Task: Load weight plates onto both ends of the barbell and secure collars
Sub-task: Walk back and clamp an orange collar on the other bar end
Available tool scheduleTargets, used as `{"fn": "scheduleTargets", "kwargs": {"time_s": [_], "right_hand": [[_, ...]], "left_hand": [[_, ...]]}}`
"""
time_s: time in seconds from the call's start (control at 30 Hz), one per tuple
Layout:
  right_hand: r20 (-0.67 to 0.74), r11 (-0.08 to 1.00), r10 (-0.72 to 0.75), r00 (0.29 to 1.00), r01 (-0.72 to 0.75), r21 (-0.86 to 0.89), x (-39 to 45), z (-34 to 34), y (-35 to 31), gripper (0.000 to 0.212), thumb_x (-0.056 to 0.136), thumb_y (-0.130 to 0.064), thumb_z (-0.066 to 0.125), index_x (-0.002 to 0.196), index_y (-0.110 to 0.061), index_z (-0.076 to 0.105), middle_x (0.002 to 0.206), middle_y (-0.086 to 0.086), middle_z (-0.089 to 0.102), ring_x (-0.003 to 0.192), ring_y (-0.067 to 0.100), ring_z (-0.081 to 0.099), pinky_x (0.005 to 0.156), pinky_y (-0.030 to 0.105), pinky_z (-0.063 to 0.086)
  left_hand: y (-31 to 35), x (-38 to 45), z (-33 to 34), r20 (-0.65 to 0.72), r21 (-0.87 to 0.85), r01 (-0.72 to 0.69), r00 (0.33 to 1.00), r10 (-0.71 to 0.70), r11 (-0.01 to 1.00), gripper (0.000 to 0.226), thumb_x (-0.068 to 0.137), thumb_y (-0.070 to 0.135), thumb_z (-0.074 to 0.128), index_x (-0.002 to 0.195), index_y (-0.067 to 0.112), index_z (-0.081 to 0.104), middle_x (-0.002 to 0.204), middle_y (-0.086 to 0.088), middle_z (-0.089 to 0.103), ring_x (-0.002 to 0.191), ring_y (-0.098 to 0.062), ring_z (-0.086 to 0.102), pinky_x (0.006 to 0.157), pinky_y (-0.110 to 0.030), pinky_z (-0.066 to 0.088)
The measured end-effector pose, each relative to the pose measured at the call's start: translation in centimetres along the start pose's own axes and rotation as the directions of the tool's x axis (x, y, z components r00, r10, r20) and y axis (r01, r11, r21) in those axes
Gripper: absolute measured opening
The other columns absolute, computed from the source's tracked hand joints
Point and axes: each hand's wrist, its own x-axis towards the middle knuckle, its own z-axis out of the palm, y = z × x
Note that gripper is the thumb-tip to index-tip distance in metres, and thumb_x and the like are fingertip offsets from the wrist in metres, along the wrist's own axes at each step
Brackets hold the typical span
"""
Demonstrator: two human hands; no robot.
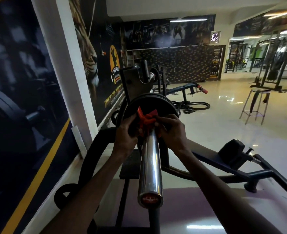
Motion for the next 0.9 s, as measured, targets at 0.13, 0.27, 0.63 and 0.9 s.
{"fn": "scheduleTargets", "kwargs": {"time_s": [0.13,0.27,0.63,0.9], "right_hand": [[-0.018,1.0,-0.006,1.0,0.006,-0.002,0.4,0.1,0.2,0.024,0.088,-0.012,0.077,0.113,-0.014,0.077,0.102,-0.009,0.06,0.091,-0.003,0.059,0.077,0.004,0.046],[0.059,1.0,0.023,0.998,-0.023,-0.006,1.1,-0.6,0.0,0.025,0.087,-0.015,0.078,0.113,-0.014,0.078,0.106,-0.003,0.065,0.092,0.009,0.065,0.078,0.016,0.053],[0.41,0.839,-0.282,0.867,0.431,-0.334,2.3,-2.6,-1.0,0.095,0.087,-0.011,0.075,0.162,-0.028,0.019,0.149,0.011,0.036,0.128,0.022,0.048,0.094,0.034,0.057],[0.431,0.819,-0.377,0.82,0.512,-0.257,2.6,-2.5,-0.9,0.09,0.085,-0.003,0.075,0.159,-0.017,0.027,0.163,0.009,0.027,0.146,0.024,0.037,0.11,0.043,0.05]], "left_hand": [[-1.1,0.6,0.3,0.065,0.03,-0.094,0.994,0.092,0.995,0.066,0.093,-0.004,0.068,0.153,0.015,0.049,0.148,-0.004,0.051,0.137,-0.013,0.052,0.115,-0.033,0.046],[-1.4,2.3,-0.9,0.205,0.129,-0.155,0.971,0.127,0.98,0.08,0.086,-0.009,0.071,0.153,0.026,0.046,0.146,-0.003,0.044,0.134,-0.013,0.048,0.11,-0.015,0.044],[0.2,3.7,-1.6,0.333,0.174,-0.232,0.929,0.164,0.957,0.079,0.081,-0.013,0.068,0.151,0.019,0.05,0.143,-0.009,0.042,0.132,-0.014,0.044,0.109,-0.009,0.034],[-0.4,3.0,-1.3,0.235,0.147,-0.241,0.951,0.202,0.959,0.067,0.086,-0.003,0.069,0.149,0.013,0.052,0.144,-0.013,0.051,0.135,-0.022,0.051,0.117,-0.032,0.042]]}}
